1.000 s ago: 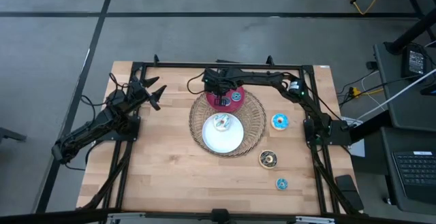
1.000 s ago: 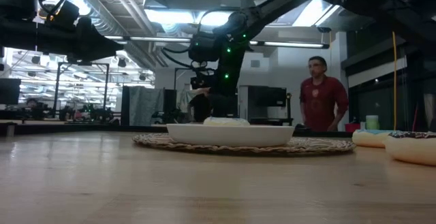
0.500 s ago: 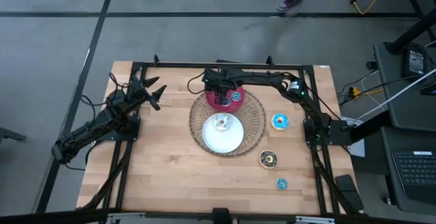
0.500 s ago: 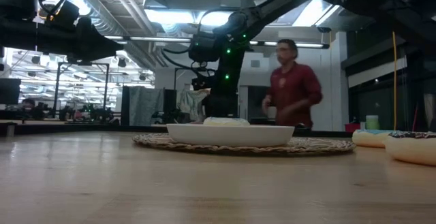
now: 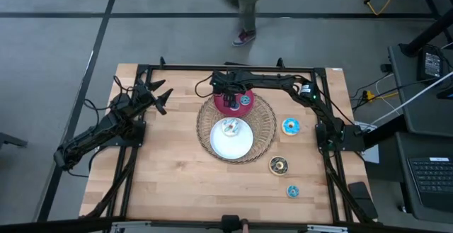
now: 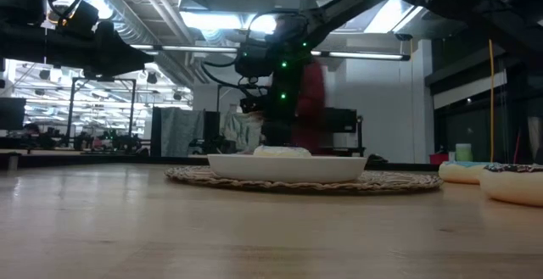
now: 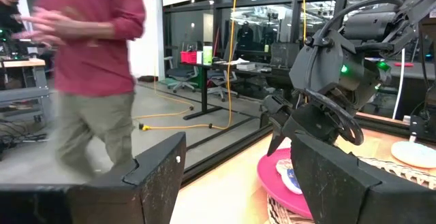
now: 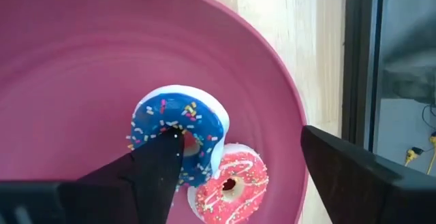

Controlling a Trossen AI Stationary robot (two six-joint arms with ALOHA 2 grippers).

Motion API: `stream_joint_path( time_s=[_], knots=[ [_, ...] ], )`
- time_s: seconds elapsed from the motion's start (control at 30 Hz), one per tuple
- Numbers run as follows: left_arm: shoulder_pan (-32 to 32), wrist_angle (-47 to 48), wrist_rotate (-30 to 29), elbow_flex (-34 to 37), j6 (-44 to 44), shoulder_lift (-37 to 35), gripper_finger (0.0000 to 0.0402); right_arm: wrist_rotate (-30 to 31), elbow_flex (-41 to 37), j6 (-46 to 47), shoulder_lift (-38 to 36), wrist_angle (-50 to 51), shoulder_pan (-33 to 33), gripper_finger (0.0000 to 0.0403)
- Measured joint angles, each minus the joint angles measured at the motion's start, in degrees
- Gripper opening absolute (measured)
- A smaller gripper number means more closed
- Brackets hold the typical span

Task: Pick & Place donuts
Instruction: Put the small blue donut on the red plate

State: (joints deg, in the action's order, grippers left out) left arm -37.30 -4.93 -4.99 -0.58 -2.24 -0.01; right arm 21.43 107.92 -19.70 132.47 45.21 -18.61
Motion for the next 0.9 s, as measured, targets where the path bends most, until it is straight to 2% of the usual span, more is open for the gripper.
stream_joint_path(
  time_s=[0.27,0.47,0.73,0.9],
  knots=[
    [0.0,0.0,0.0,0.0,0.0,0.0,0.0256,-0.3,0.1,1.2,-2.3,-0.8,-0.2,0.0292],
    [0.0,0.0,0.0,0.0,0.0,0.0,0.0256,-0.6,5.6,3.1,-2.3,2.9,-0.6,0.0292],
    [0.0,0.0,0.0,0.0,0.0,0.0,0.0256,-5.2,8.0,4.3,-2.2,4.2,-0.9,0.0291],
    [0.0,0.0,0.0,0.0,0.0,0.0,0.0256,-5.2,8.0,4.3,-2.2,4.3,-0.8,0.0291]
  ],
)
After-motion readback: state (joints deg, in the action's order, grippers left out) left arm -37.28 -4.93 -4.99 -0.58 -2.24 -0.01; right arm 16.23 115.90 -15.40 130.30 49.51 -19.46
